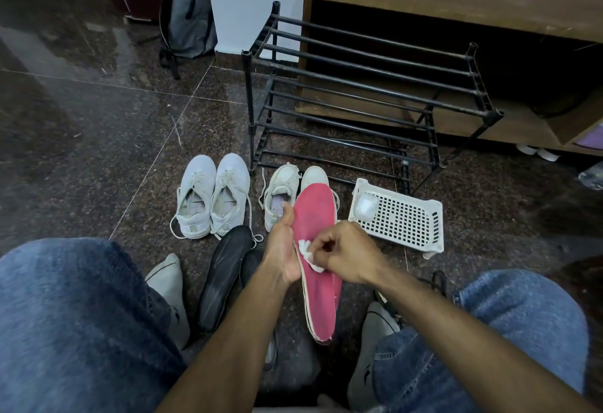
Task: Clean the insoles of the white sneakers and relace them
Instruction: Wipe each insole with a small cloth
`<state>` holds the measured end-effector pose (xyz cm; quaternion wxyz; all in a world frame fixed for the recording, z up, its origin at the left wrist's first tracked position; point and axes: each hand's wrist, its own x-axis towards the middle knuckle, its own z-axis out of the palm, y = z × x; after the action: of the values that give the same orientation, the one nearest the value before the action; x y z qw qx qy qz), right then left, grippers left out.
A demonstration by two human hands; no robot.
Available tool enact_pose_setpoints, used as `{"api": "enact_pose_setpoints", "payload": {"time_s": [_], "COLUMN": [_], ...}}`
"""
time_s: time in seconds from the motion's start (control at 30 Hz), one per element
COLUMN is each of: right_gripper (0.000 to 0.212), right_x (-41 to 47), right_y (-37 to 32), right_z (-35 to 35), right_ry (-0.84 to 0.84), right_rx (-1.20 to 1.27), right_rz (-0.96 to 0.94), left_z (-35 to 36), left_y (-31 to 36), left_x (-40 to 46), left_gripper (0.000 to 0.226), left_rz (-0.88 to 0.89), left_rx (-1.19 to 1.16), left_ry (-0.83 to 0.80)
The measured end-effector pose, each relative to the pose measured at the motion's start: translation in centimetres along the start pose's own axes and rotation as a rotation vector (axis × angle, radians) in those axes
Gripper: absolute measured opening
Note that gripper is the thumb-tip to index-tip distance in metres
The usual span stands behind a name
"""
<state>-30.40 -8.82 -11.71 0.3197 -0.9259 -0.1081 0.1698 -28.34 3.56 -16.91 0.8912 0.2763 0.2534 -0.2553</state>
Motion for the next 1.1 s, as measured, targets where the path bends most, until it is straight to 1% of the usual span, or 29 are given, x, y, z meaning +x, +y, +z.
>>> {"api": "enact_pose_setpoints", "payload": {"time_s": [0.03, 0.07, 0.17, 0.2, 0.3, 0.37, 0.5, 0.57, 0.6, 0.63, 0.73, 0.77, 0.83, 0.9, 0.97, 1.03, 1.1], "right_gripper": [0.014, 0.014, 0.016, 0.017, 0.017, 0.016, 0.017, 0.019, 0.021, 0.023, 0.009, 0.012, 0.020, 0.020, 0.017, 0.014, 0.013], "right_x": [-0.1, -0.2, 0.0, 0.1, 0.3, 0.4, 1.2, 1.7, 1.9, 2.0, 1.6, 1.3, 1.1, 0.5, -0.2, -0.5, -0.2], "right_y": [0.4, 1.0, 1.8, 1.7, 0.4, -0.2, -0.9, -1.0, -0.9, -1.0, -1.0, -1.0, -1.1, -1.4, -1.4, -0.9, -0.2], "right_z": [-0.4, -0.8, -1.6, -1.7, -1.1, -0.6, 0.0, 0.1, 0.4, 0.6, 1.0, 0.9, 0.8, 0.6, 0.4, 0.3, 0.2], "right_ry": [-0.022, -0.001, 0.194, 0.216, 0.195, 0.226, 0.328, 0.353, 0.363, 0.370, 0.321, 0.287, 0.204, 0.102, 0.018, 0.012, 0.102], "right_rx": [0.011, 0.036, 0.260, 0.327, 0.481, 0.571, 0.690, 0.743, 0.701, 0.579, 0.087, -0.055, -0.217, -0.248, -0.223, -0.158, 0.055], "right_rz": [0.020, 0.047, 0.132, 0.148, 0.219, 0.274, 0.338, 0.365, 0.345, 0.294, 0.096, 0.051, -0.049, -0.148, -0.192, -0.148, -0.027], "left_z": [-0.1, -0.2, -0.6, -0.5, -0.5, -0.6, -1.6, -1.7, -1.6, -1.5, -1.1, -1.1, -1.1, -1.1, -1.3, -1.5, -1.6], "left_y": [0.3, 0.7, 2.0, 2.3, 2.5, 2.4, 1.8, 0.6, 0.0, -0.4, -0.5, -0.2, 0.4, 0.9, 1.4, 2.1, 2.8], "left_x": [0.2, 0.2, 0.7, 0.7, 0.7, 0.6, 0.2, -0.3, -0.5, -0.8, -0.8, -0.7, -0.2, 0.0, 0.2, 0.5, 0.6], "left_gripper": [0.071, 0.073, 0.077, 0.076, 0.075, 0.076, 0.087, 0.082, 0.077, 0.074, 0.075, 0.078, 0.084, 0.088, 0.087, 0.086, 0.085], "left_rz": [0.016, 0.035, 0.090, 0.104, 0.121, 0.141, 0.123, 0.086, 0.071, 0.064, 0.061, 0.066, 0.062, 0.050, 0.048, 0.073, 0.090], "left_rx": [-0.014, -0.023, -0.031, -0.024, -0.013, -0.038, -0.049, -0.023, -0.020, -0.023, -0.076, -0.083, -0.079, -0.078, -0.127, -0.195, -0.234], "left_ry": [0.010, 0.009, -0.005, 0.000, -0.003, -0.022, -0.138, -0.142, -0.145, -0.147, -0.156, -0.157, -0.172, -0.168, -0.161, -0.173, -0.174]}}
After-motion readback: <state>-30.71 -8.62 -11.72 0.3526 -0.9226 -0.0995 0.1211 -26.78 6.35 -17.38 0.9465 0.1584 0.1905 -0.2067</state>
